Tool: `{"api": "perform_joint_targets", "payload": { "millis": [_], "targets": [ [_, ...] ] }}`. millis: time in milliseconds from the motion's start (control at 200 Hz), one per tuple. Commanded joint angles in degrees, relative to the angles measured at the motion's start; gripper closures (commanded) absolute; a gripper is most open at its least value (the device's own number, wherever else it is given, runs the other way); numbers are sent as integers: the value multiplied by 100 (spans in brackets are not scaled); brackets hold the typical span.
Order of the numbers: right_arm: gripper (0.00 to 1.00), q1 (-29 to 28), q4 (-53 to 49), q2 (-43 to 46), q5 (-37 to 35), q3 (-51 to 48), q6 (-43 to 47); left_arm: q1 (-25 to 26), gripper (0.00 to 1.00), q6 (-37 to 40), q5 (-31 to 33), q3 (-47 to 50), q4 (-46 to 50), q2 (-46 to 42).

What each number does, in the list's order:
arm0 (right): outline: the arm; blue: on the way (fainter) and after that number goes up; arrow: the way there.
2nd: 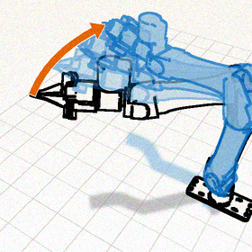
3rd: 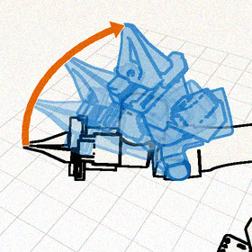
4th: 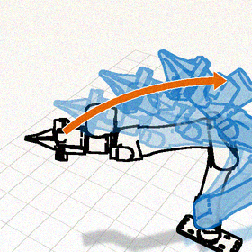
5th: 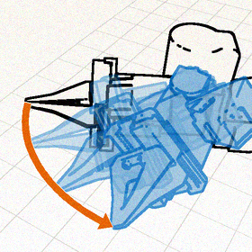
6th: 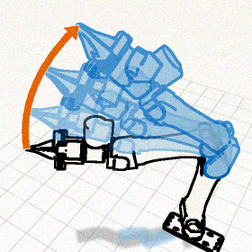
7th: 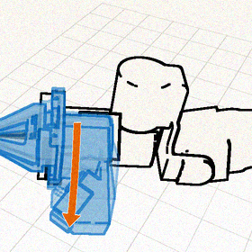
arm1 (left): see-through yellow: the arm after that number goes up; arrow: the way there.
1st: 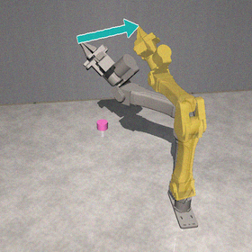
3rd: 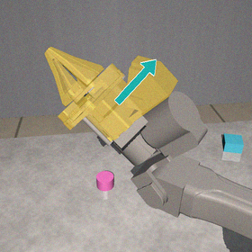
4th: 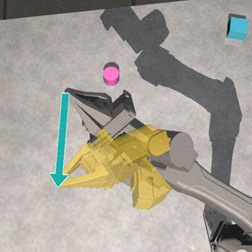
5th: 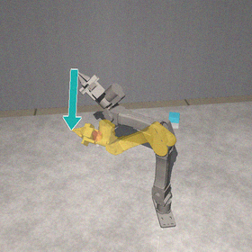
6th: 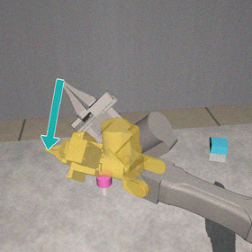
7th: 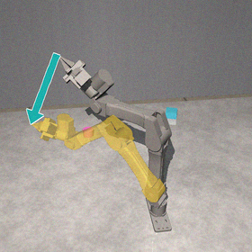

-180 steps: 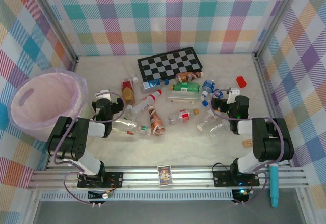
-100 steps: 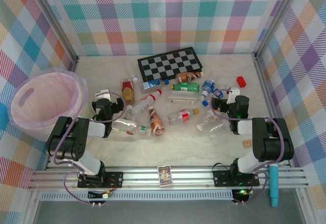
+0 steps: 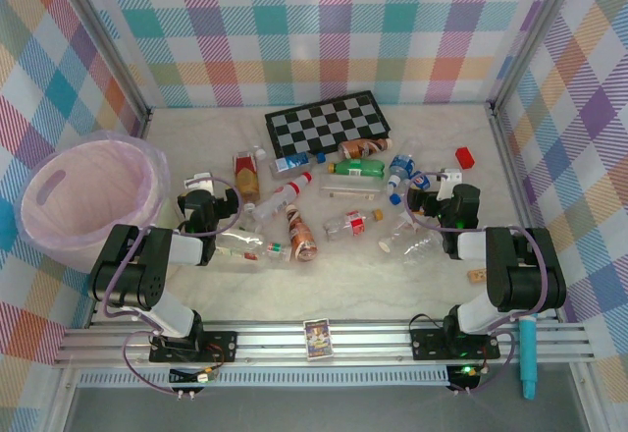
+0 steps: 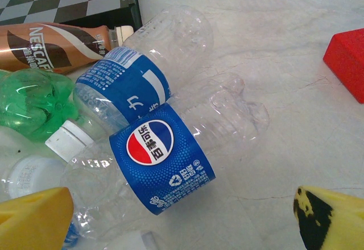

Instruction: Put the plastic bottles in the bin

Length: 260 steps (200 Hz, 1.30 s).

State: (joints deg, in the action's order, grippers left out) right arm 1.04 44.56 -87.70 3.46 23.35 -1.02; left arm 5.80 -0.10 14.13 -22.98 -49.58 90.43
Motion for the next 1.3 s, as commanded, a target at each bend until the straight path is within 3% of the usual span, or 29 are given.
{"api": "perform_joint_targets", "payload": {
  "millis": [0, 150, 385, 460, 560, 660, 790, 1025, 1295],
  "targets": [
    [1, -24, -169, 268, -231, 131, -112, -23, 0, 162, -211, -116, 208, -150],
    [1, -19, -1911, 1376, -634, 509, -183, 266, 0, 399, 126, -648, 1666, -851],
    [1, -10, -7038, 2420, -1441, 2194, -2258, 899, 0, 197, 114, -1859, 3911, -1584],
    [1, -9, -8292, 2541, -1219, 2495, -2886, 1184, 0, -41, 72, -2390, 4936, -1715],
    [1, -13, -9220, 2629, -587, 2527, -3587, 1607, 0, -517, -238, -3038, 6323, -1900],
    [1, -13, -9288, 2820, 43, 2256, -3977, 1821, 0, -1114, -1234, -3352, 7244, -2177],
    [5, -9, -9157, 2866, -40, 1884, -4168, 2151, 2, -1822, -2417, -3286, 7487, -2556],
    [13, 54, -8460, 2196, -74, 1705, -4182, 2967, 2, -2101, -2650, -3431, 7866, -2841],
    [10, 98, -7785, 1494, -318, 1602, -4279, 3107, 3, -2362, -3003, -3393, 7486, -2856]
  ]
}}
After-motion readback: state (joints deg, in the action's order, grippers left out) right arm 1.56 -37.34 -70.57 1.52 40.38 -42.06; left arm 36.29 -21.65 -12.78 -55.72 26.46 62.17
